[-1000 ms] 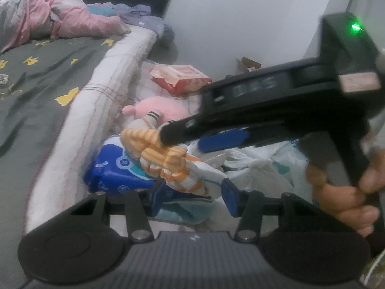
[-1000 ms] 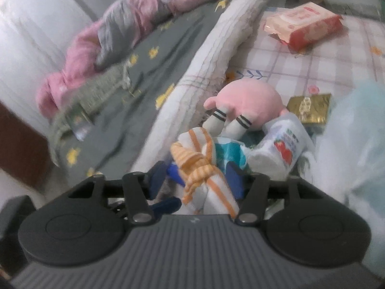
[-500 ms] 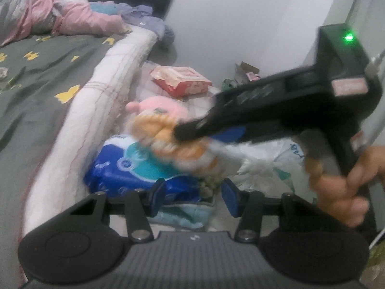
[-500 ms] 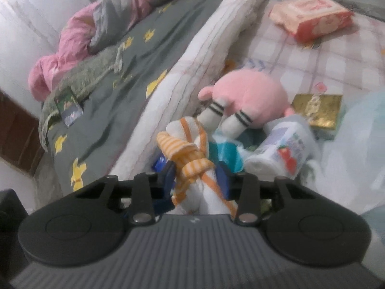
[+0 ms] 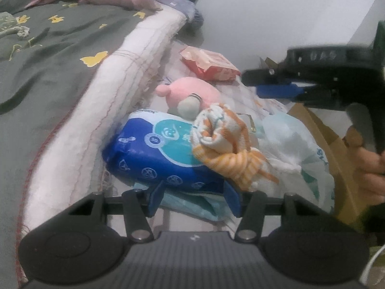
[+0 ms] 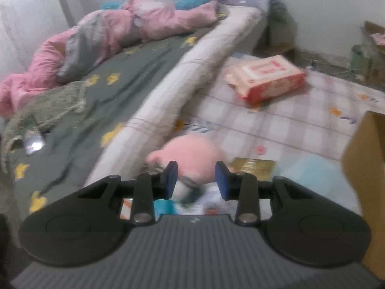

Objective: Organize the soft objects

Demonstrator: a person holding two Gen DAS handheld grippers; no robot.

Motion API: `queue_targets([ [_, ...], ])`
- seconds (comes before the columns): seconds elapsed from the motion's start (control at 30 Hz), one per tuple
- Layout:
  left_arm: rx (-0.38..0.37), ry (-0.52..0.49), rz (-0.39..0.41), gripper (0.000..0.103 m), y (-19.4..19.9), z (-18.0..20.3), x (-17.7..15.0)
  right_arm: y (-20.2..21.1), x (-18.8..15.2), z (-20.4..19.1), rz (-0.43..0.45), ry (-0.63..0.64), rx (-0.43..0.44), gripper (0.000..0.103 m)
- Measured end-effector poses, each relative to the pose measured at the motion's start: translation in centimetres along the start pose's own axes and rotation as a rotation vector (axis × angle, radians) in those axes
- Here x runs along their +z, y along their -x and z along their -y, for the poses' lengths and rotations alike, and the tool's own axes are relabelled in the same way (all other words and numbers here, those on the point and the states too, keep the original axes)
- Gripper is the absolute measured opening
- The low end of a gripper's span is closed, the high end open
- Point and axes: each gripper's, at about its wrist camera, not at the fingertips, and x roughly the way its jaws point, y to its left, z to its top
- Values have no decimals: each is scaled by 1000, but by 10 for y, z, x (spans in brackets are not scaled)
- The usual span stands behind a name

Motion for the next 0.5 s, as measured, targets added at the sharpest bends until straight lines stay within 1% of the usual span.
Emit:
queue_targets([
  [0.07,6,8,3,55,0,-2,0,-8,3,-10,-55,-11,93,34],
  [0.1,9,14,4,55,0,-4,0,-15,4,-15,-104,-18,144,35],
  [0.17,13,23,4,54,-1,-7,1,-32,6,-22,-185,-29,203,35],
  [0.2,14,24,3,54,-1,-8,1,-39,5,-25,-215,-28,215,35],
  [0.3,12,11,-1,54,1,-10,2,-58,0,-27,-296,-23,194,35],
  [0.33,9,5,-6,54,2,-9,1,-61,-3,-24,-327,-36,201,36],
  [0.4,-13,-15,-24,54,5,-10,0,-61,-11,-19,-376,-61,232,36],
  [0.5,-22,-55,-39,54,10,-8,-6,-49,-20,-13,-408,-73,257,37],
])
